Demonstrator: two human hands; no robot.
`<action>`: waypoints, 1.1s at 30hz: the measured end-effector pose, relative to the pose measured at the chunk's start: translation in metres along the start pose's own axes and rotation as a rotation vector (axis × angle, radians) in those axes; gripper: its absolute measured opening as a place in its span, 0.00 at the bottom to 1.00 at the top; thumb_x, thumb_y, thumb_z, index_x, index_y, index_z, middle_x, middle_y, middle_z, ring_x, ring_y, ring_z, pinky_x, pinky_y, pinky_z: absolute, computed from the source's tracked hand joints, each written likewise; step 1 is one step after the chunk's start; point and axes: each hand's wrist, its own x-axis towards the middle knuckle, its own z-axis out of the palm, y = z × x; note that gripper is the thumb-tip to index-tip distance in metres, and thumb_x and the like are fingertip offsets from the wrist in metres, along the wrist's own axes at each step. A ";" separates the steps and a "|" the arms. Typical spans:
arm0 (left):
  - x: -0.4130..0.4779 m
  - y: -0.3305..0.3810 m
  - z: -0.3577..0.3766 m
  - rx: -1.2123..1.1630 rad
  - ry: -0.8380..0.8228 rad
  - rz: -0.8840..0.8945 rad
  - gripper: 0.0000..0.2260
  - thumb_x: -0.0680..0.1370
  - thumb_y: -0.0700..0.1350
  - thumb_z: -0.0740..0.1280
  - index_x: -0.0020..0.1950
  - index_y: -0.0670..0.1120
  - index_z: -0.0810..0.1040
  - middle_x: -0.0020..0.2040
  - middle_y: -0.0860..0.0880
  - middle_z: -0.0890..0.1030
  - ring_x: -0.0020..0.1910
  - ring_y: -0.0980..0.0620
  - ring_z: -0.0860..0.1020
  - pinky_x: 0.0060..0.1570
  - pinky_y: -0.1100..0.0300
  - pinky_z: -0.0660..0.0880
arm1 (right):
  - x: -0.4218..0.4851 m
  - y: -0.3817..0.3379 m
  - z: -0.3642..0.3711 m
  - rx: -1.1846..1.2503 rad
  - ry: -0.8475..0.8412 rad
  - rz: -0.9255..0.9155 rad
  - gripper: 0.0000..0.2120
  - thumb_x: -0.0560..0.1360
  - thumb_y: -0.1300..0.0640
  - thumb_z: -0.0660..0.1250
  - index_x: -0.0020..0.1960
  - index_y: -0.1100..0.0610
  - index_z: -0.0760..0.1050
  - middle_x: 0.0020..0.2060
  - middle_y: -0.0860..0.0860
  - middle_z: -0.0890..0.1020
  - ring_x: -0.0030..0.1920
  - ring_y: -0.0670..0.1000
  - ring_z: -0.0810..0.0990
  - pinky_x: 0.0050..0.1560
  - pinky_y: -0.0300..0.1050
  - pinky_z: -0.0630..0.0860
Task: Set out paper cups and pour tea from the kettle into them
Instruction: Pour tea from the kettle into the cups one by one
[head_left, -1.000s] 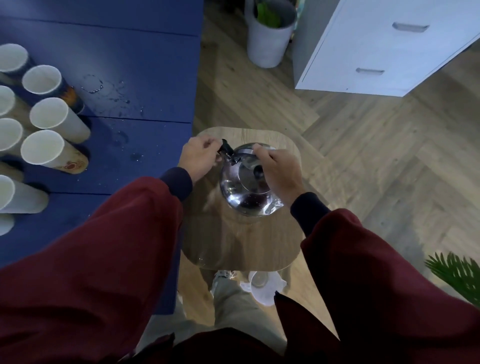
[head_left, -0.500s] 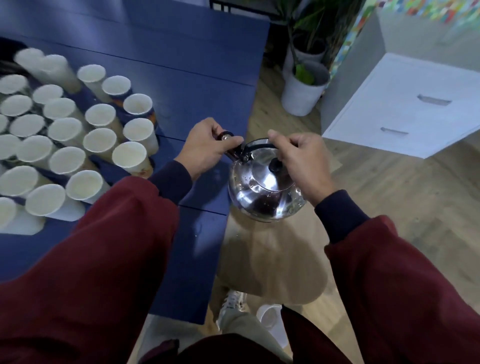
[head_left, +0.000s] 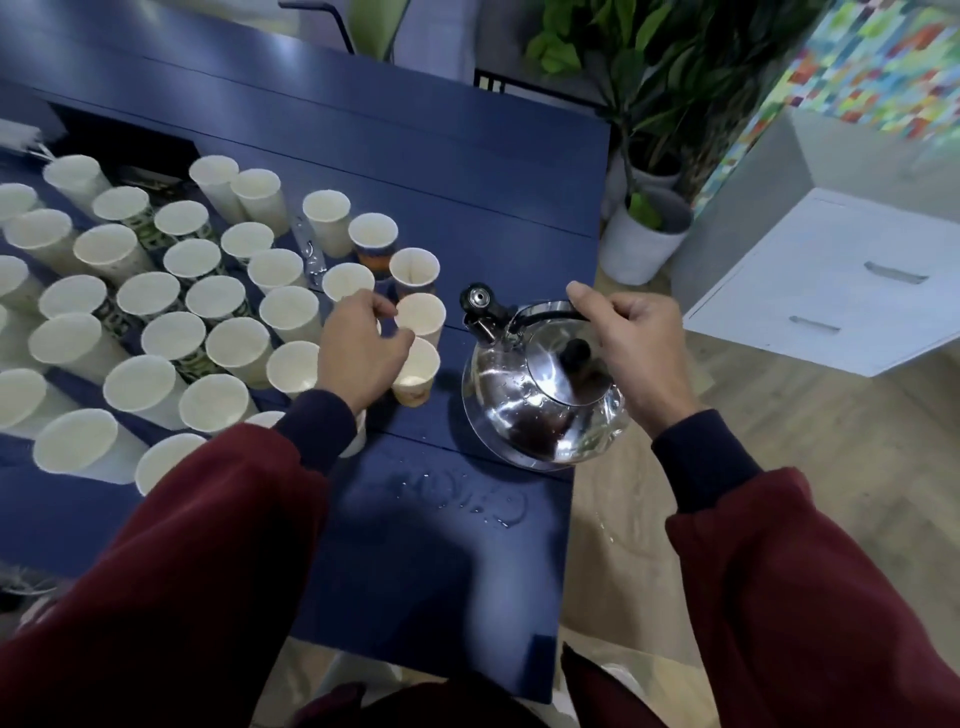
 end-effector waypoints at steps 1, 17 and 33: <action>0.003 -0.010 -0.003 0.024 -0.038 -0.005 0.13 0.72 0.41 0.72 0.55 0.41 0.76 0.54 0.43 0.79 0.54 0.42 0.76 0.55 0.51 0.72 | -0.001 -0.005 0.008 -0.015 0.015 -0.009 0.31 0.75 0.48 0.73 0.24 0.51 0.57 0.21 0.44 0.59 0.25 0.45 0.57 0.29 0.39 0.59; 0.023 -0.061 0.038 0.375 -0.284 0.245 0.24 0.72 0.49 0.75 0.60 0.39 0.71 0.57 0.39 0.75 0.53 0.37 0.77 0.49 0.46 0.73 | 0.003 -0.001 0.052 -0.192 -0.014 -0.011 0.32 0.75 0.48 0.74 0.29 0.67 0.61 0.23 0.59 0.62 0.26 0.50 0.63 0.30 0.41 0.63; 0.015 -0.066 0.045 0.185 -0.213 0.189 0.22 0.70 0.46 0.75 0.60 0.45 0.72 0.54 0.44 0.79 0.52 0.42 0.77 0.48 0.43 0.76 | 0.023 0.003 0.060 -0.419 -0.160 -0.087 0.30 0.74 0.46 0.74 0.26 0.61 0.64 0.22 0.57 0.66 0.24 0.47 0.63 0.28 0.42 0.62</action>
